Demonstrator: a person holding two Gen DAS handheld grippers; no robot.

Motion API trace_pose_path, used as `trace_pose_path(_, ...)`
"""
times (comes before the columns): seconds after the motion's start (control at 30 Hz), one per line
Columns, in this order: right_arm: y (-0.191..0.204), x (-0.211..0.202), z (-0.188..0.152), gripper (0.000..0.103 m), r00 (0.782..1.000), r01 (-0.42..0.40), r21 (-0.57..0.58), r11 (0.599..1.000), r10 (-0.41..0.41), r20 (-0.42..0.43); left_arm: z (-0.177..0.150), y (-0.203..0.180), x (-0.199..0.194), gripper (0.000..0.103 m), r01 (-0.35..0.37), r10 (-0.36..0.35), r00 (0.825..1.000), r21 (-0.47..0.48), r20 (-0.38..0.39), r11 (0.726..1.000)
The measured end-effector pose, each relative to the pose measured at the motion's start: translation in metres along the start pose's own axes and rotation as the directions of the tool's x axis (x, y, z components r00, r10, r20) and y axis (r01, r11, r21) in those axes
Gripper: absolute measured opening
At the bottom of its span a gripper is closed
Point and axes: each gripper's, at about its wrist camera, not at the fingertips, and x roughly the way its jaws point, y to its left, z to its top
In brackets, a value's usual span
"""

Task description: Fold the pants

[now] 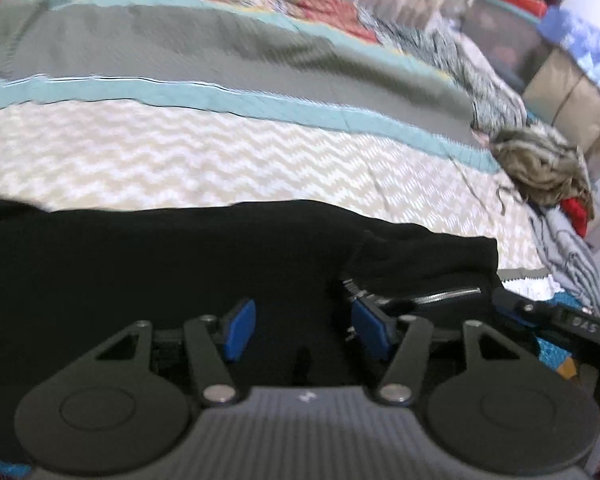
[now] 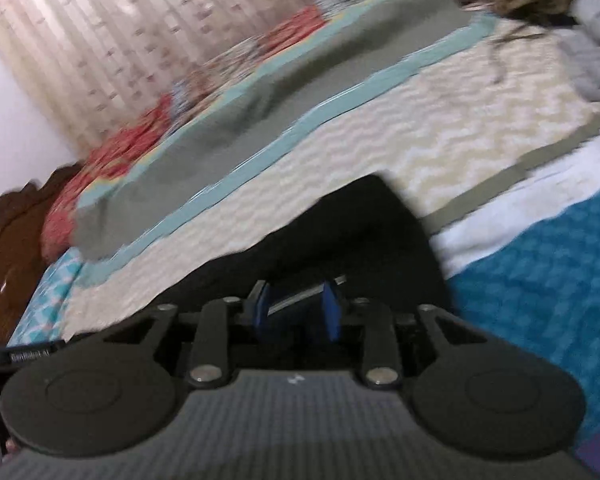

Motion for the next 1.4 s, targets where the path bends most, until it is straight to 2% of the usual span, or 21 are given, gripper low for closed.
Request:
trace_pose_path(0.07,0.021,0.009,-0.006,0.033,0.998,-0.042,-0.041,0.998,0.039,-0.052,-0.008,0.022,-0.020,0.058,-0.011,0.012,1.000,-0.039,0.024,0.999)
trace_pose_path(0.23,0.079,0.041,-0.017,0.033,0.976,-0.139,-0.168,0.976,0.106,-0.190,-0.030,0.073,-0.060,0.059,-0.098,0.111,0.991,-0.153,0.079,0.983)
trace_pose_path(0.4,0.121,0.064,-0.036,0.033,0.950,-0.180,-0.267,0.947,0.097,-0.297,-0.039,0.107,-0.080,0.059,-0.226,0.249,0.965,-0.224,0.080,0.948)
trace_pose_path(0.5,0.132,0.071,-0.044,0.033,0.937,-0.185,-0.274,0.944,0.086,-0.337,-0.043,0.118,-0.082,0.059,-0.271,0.294,0.954,-0.244,0.065,0.931)
trace_pose_path(0.67,0.131,0.073,-0.054,0.034,0.927,-0.145,-0.270,0.952,0.036,-0.373,-0.051,0.127,-0.080,0.059,-0.272,0.293,0.954,-0.242,0.057,0.931)
trace_pose_path(0.8,0.117,0.079,-0.060,0.036,0.911,-0.090,-0.177,0.980,0.009,-0.413,-0.054,0.127,-0.077,0.059,-0.268,0.288,0.956,-0.225,0.060,0.937)
trace_pose_path(0.9,0.110,0.078,-0.059,0.036,0.911,-0.087,-0.131,0.988,0.026,-0.411,-0.057,0.126,-0.077,0.059,-0.268,0.288,0.956,-0.217,0.064,0.939)
trace_pose_path(1.4,0.100,0.064,-0.058,0.037,0.916,-0.089,-0.089,0.992,0.046,-0.398,-0.064,0.132,-0.083,0.059,-0.236,0.260,0.964,-0.250,0.065,0.939)
